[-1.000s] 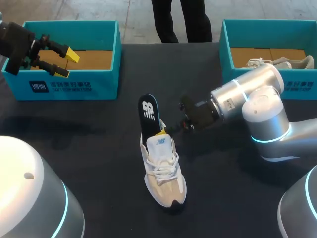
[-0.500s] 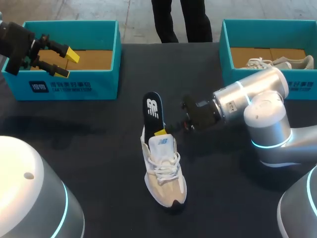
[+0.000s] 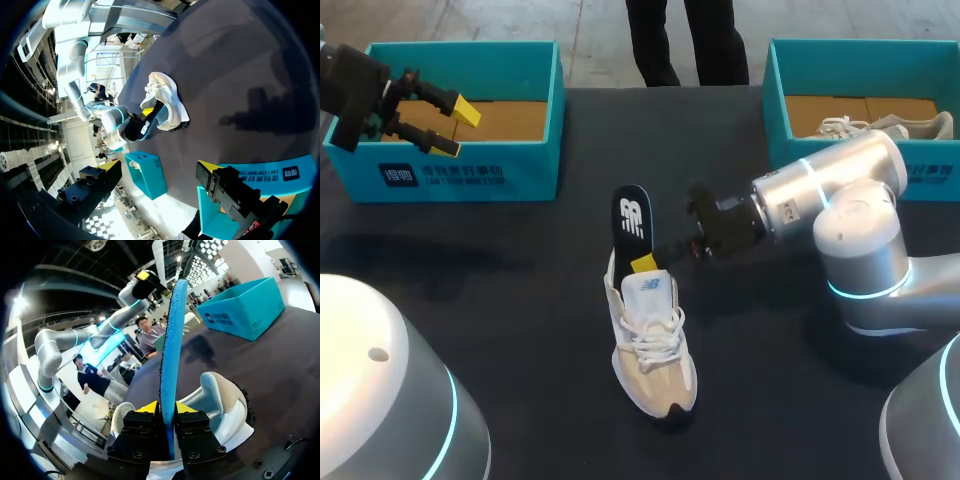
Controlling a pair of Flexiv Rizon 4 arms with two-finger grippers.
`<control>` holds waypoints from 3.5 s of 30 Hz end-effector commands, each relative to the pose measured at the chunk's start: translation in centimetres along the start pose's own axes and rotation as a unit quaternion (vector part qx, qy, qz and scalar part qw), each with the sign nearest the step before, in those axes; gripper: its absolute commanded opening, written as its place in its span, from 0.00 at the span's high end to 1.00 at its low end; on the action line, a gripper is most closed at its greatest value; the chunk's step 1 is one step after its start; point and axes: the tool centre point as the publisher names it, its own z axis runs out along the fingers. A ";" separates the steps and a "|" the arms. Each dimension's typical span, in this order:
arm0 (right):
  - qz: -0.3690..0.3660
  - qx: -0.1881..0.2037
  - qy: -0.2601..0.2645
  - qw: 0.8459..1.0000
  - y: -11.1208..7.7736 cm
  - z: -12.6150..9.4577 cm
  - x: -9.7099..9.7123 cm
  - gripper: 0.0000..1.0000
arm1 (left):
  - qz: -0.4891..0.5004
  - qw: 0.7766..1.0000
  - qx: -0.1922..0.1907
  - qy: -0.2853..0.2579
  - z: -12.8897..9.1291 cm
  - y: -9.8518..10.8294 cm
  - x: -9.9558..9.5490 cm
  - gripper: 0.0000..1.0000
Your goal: Take the shoe out of the shoebox, open the shoe tongue, remove and reinsert the insole, then place the shoe into the shoebox
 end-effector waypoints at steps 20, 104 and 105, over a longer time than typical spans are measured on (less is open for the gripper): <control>-0.015 -0.022 -0.035 0.999 2.1 -1.2 -0.1 0.82 | 0.000 1.000 -0.001 0.001 0.0 -0.1 0.0 0.00; 0.037 0.026 0.009 0.999 -0.6 0.7 0.1 0.75 | 0.000 1.000 -0.001 0.001 0.0 -0.1 0.0 0.00; 0.036 0.025 0.008 0.999 -0.5 0.7 0.1 0.76 | 0.000 1.000 -0.001 0.001 0.0 -0.1 0.0 0.00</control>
